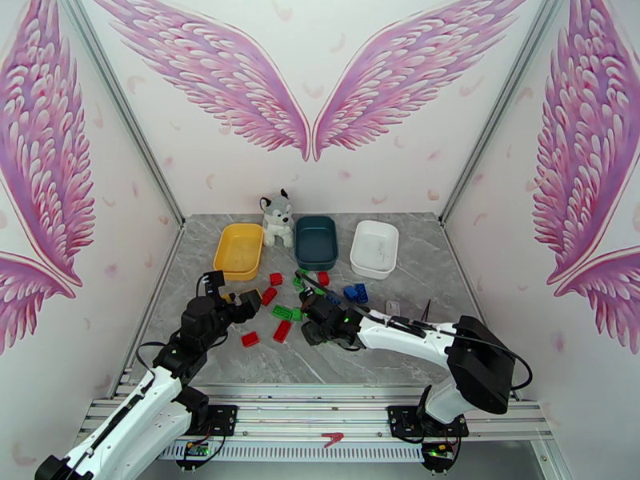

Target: Sort the legos into containers by color

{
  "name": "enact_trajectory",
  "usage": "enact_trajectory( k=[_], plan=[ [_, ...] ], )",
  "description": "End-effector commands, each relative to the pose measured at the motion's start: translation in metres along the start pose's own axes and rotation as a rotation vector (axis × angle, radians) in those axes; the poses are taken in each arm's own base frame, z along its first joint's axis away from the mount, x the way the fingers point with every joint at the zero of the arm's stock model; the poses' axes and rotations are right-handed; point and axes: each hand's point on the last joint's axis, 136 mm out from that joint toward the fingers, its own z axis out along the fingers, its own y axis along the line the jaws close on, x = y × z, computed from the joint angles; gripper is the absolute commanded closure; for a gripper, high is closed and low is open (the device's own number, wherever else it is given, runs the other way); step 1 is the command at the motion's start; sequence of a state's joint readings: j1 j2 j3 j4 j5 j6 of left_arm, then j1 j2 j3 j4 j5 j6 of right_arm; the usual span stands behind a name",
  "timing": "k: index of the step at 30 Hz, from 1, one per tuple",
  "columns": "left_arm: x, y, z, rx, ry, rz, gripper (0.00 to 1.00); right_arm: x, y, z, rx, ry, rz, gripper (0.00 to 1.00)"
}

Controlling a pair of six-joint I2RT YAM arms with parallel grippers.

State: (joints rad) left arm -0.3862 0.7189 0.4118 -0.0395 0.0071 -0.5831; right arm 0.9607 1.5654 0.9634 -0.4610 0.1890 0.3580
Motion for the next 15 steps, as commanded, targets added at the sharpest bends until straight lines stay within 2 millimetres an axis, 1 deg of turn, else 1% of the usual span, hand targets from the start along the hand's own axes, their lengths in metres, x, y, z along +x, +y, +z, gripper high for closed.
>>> enact_trajectory(
  k=[1, 5, 8, 11, 13, 15],
  plan=[
    [0.001, 0.002, 0.0, -0.002, -0.003, 0.0, 0.07, 0.013, -0.006, 0.007, 0.006, 0.05, -0.003, 0.38],
    [0.002, 0.003, 0.0, -0.002, 0.0, 0.0, 0.06, 0.015, -0.011, 0.017, 0.044, 0.079, -0.011, 0.43],
    [0.003, 0.002, 0.002, 0.003, 0.005, -0.005, 0.06, 0.017, -0.012, 0.026, 0.055, 0.106, -0.014, 0.49],
    [0.007, 0.002, 0.006, 0.008, 0.021, -0.011, 0.06, 0.02, -0.012, 0.034, 0.06, 0.13, -0.017, 0.52],
    [0.011, 0.002, 0.01, 0.009, 0.038, -0.016, 0.06, 0.021, -0.011, 0.036, 0.058, 0.138, -0.018, 0.53],
    [0.014, 0.002, 0.014, 0.014, 0.054, -0.019, 0.06, 0.021, -0.011, 0.038, 0.061, 0.142, -0.018, 0.57]
  ],
)
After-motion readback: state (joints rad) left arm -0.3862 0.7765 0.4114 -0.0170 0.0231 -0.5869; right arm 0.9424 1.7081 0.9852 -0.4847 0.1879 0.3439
